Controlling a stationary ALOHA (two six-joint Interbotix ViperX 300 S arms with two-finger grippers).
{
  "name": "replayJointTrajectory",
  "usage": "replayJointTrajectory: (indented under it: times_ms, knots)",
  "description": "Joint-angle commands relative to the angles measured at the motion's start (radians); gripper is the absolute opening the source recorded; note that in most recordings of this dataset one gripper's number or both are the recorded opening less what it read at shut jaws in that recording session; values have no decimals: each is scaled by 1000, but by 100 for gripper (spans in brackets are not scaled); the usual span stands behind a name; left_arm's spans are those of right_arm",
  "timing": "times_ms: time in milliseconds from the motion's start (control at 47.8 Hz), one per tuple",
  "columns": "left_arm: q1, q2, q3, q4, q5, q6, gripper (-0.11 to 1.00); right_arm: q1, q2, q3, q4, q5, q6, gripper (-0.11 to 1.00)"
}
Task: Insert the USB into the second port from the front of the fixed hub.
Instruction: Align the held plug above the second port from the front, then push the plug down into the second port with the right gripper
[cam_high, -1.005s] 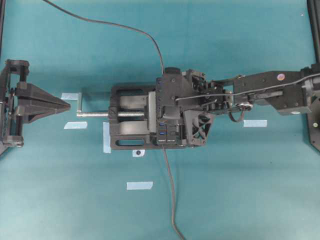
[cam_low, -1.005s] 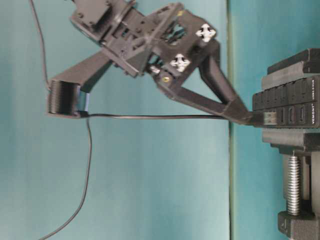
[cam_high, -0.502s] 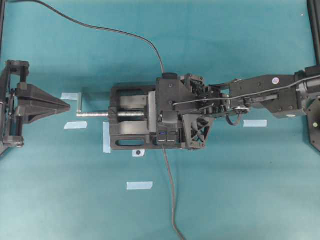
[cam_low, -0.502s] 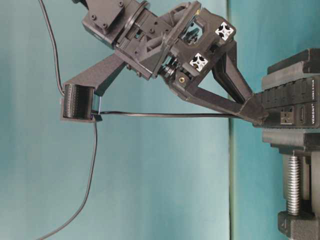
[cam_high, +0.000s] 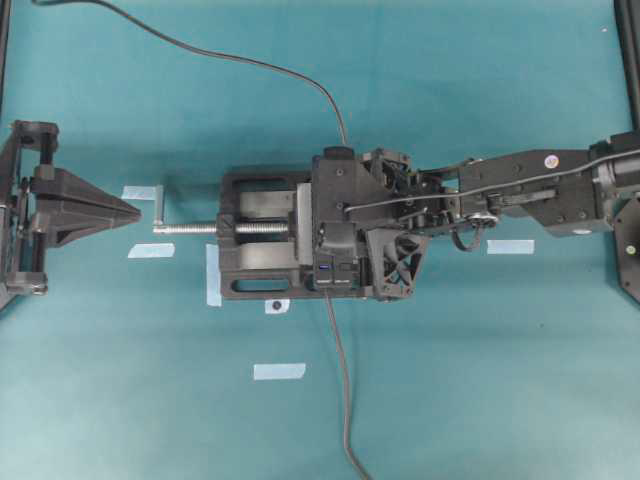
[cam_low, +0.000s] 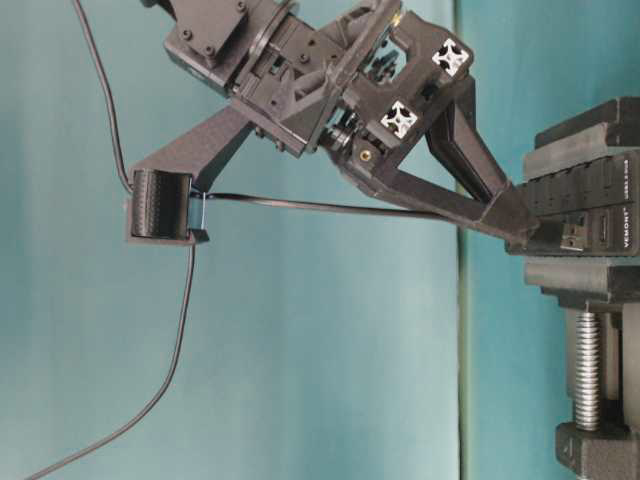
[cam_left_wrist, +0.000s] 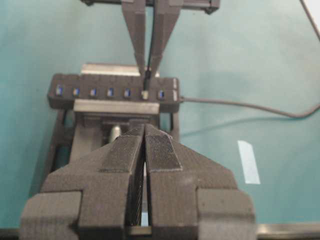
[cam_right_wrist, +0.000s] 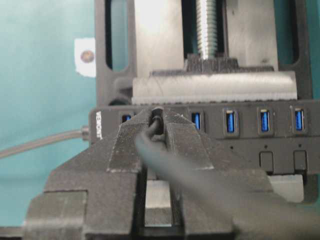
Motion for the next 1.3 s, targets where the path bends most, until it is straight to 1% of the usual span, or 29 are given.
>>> replayJointTrajectory:
  times_ms: [0, 272, 398, 712, 1046, 1277]
  knots:
    - [2, 5, -12, 3, -9, -2, 0, 2, -17, -25, -6, 14, 5, 6]
    - [2, 5, -11, 3, -9, -2, 0, 0, -17, -57, -12, 80, 2, 6]
    - [2, 5, -9, 3, -9, -2, 0, -2, -14, -64, -12, 92, 0, 6]
    - [2, 3, -6, 3, -12, -2, 0, 3, 18, -75, -12, 92, 2, 6]
    - [2, -6, -5, 3, -12, -2, 0, 8, 20, -74, -11, 87, 8, 6]
    - [2, -8, -5, 3, -14, -2, 0, 9, 18, -64, -8, 40, 9, 6]
